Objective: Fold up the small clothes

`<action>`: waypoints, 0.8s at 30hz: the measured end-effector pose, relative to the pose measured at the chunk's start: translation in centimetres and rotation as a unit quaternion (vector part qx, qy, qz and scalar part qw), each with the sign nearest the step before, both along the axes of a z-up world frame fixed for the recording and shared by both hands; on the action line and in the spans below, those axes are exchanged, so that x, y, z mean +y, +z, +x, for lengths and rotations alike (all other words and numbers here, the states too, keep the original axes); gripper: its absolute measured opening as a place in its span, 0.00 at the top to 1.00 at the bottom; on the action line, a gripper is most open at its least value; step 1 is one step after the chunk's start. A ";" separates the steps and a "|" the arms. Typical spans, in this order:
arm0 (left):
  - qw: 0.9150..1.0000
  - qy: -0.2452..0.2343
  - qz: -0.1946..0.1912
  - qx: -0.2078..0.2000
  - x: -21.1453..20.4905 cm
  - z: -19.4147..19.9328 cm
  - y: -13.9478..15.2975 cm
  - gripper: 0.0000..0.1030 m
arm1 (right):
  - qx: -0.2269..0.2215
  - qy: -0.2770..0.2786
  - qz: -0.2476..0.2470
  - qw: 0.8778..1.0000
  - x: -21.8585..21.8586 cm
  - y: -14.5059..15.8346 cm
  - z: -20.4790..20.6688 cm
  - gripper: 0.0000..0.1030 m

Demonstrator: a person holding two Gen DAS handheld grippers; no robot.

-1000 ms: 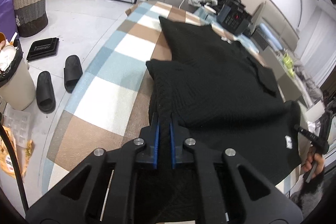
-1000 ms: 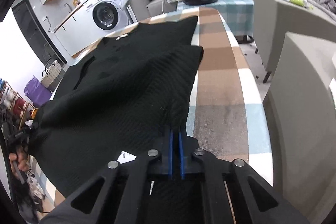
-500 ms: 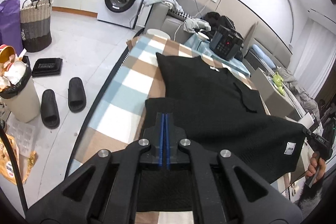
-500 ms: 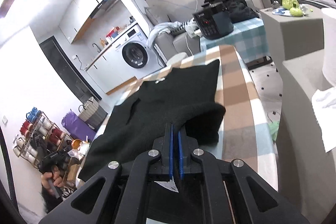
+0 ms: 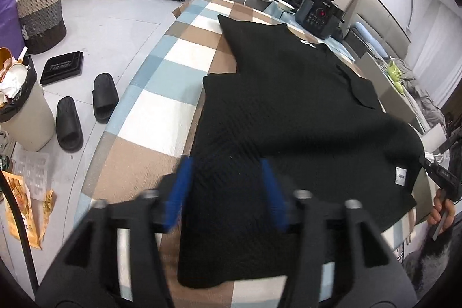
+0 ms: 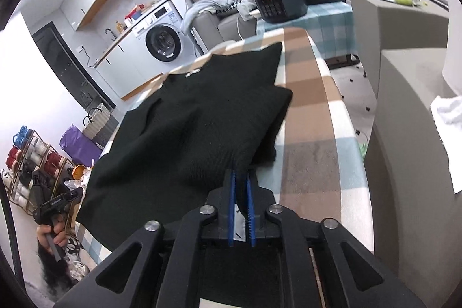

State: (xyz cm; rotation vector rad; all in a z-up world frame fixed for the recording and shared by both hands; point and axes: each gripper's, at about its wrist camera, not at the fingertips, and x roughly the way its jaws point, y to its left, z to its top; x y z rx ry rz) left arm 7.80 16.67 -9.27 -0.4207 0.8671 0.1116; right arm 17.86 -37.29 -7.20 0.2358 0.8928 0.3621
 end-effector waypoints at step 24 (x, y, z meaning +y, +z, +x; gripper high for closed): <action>0.998 -0.012 -0.010 -0.053 0.2 2.7 0.7 0.96 | -0.051 0.123 -0.026 0.991 2.9 -0.6 -1.2 0.96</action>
